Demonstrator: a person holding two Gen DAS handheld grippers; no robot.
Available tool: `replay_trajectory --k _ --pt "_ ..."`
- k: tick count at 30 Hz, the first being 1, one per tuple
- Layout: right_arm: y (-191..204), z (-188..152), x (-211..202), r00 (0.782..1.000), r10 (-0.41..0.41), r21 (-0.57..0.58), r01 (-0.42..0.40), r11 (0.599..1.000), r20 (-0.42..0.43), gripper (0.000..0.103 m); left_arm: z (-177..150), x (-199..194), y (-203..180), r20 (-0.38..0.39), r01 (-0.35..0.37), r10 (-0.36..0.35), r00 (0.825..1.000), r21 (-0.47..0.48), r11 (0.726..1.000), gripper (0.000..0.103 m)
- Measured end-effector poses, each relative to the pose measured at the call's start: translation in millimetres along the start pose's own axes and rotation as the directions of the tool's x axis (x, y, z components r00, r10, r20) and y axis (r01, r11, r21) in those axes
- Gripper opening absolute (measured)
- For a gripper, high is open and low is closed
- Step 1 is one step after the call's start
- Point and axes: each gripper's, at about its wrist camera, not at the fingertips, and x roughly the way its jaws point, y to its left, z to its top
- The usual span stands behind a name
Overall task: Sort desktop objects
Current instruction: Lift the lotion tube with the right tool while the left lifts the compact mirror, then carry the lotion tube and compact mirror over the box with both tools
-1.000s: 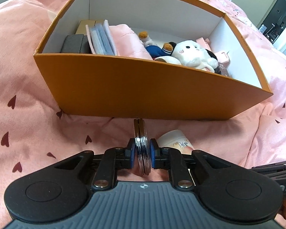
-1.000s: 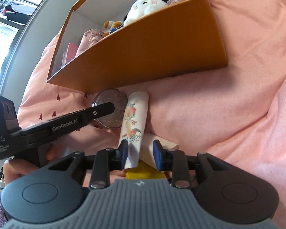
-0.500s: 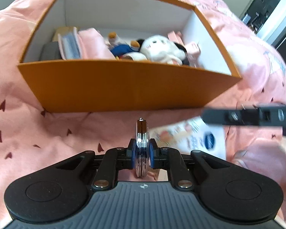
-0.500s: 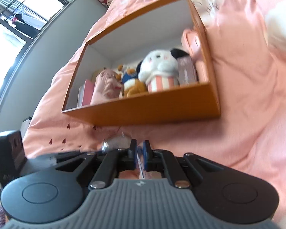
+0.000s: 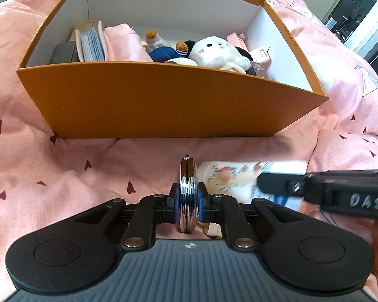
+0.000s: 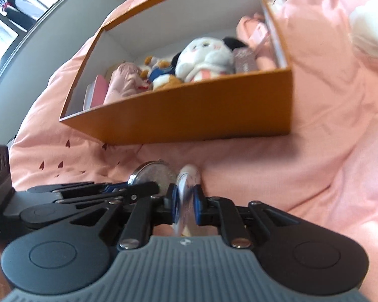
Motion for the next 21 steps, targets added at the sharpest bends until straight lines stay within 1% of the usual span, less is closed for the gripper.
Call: replay_trajectory --k 3,6,9,11,14,17,21 --pt "1.6 2.3 -15.2 0.999 -0.001 -0.022 0.002 1.000 0.049 0.013 2.7 -6.0 -1.9 0.013 0.001 -0.001 1.000 0.013 1.000 0.015" --pt "4.3 6.2 -33.2 0.996 0.006 -0.055 -0.001 0.998 0.093 0.012 5.0 -20.7 -7.6 0.034 0.011 -0.013 0.999 0.042 0.999 0.015" --pt "6.7 12.9 -50.0 0.992 0.040 -0.065 -0.032 0.997 0.120 0.012 9.5 -38.7 -13.4 0.057 0.033 -0.037 0.998 0.064 0.997 0.015" --pt "6.0 18.6 -64.5 0.988 0.070 -0.064 -0.062 0.996 0.140 0.012 13.7 -51.7 -15.9 0.075 0.060 -0.066 0.995 0.072 0.996 0.015" --pt "7.8 28.2 -85.5 0.978 0.120 -0.061 -0.111 0.992 0.171 0.012 22.8 -71.1 -18.8 0.102 0.093 -0.100 0.990 0.076 0.993 0.015" --pt "12.3 39.2 -103.4 0.965 0.164 -0.077 -0.151 0.986 0.203 0.012 34.9 -89.9 -21.0 0.145 0.101 -0.113 0.983 0.086 0.991 0.015" --pt "22.4 55.5 -116.7 0.947 0.182 -0.112 -0.157 0.981 0.264 0.012 56.2 -115.8 -21.7 0.219 0.107 -0.129 0.967 0.112 0.988 0.015"
